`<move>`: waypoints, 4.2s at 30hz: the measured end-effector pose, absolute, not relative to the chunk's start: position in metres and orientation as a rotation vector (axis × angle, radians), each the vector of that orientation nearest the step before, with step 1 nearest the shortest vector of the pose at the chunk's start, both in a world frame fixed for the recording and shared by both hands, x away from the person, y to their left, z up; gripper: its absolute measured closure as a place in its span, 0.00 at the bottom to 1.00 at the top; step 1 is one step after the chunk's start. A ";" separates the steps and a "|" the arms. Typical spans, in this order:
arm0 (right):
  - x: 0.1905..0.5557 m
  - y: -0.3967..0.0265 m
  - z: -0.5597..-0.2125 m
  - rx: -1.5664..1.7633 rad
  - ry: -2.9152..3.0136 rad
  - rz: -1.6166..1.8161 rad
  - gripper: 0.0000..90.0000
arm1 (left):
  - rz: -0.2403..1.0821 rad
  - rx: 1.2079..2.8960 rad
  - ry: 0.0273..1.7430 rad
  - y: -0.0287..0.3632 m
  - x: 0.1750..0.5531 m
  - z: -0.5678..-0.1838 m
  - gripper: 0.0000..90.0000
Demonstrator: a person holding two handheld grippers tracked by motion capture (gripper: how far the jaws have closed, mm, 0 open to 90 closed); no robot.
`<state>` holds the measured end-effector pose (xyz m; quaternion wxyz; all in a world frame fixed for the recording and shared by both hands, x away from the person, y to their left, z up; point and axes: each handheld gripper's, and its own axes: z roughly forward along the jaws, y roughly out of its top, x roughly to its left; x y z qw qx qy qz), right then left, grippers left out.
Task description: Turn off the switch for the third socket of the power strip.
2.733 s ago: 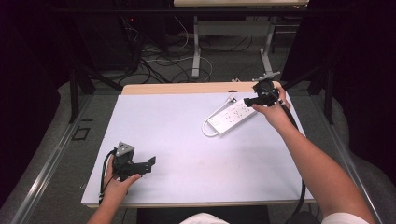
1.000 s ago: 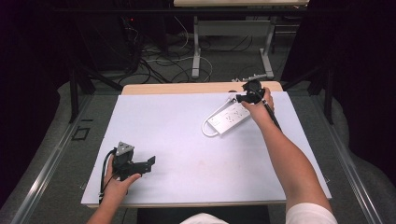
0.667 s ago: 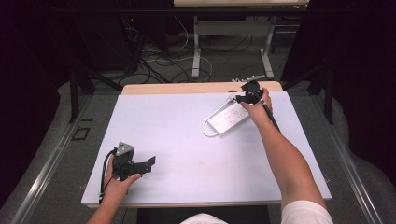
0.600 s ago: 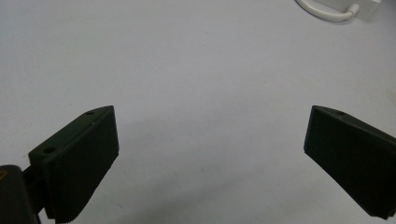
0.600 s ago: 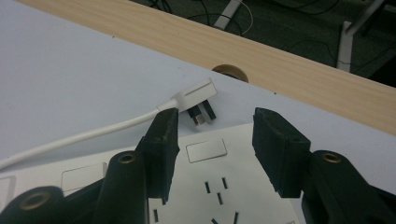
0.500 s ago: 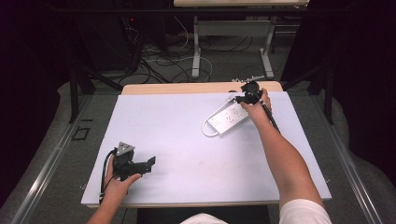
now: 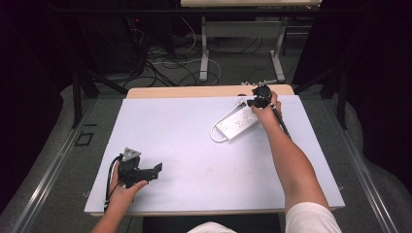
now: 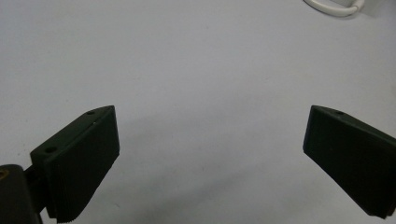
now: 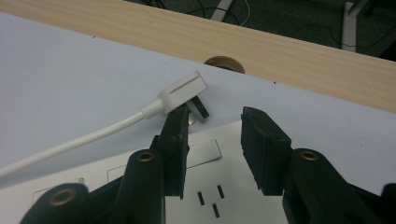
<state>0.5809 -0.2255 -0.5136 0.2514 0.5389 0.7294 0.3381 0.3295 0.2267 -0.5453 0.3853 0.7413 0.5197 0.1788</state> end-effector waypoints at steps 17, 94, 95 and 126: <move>0.588 -0.232 -0.523 1.603 1.935 0.979 0.85 | 0.438 1.897 1.333 0.229 0.330 -0.544 0.04; 0.592 -0.230 -0.534 1.591 1.980 0.953 0.79 | 0.452 1.889 1.328 0.228 0.330 -0.545 0.05; 0.592 -0.230 -0.533 1.592 1.980 0.955 0.77 | 0.451 1.898 1.325 0.228 0.330 -0.545 0.05; 0.582 -0.228 -0.519 1.508 2.024 0.917 0.33 | 0.445 1.898 1.325 0.226 0.330 -0.545 0.05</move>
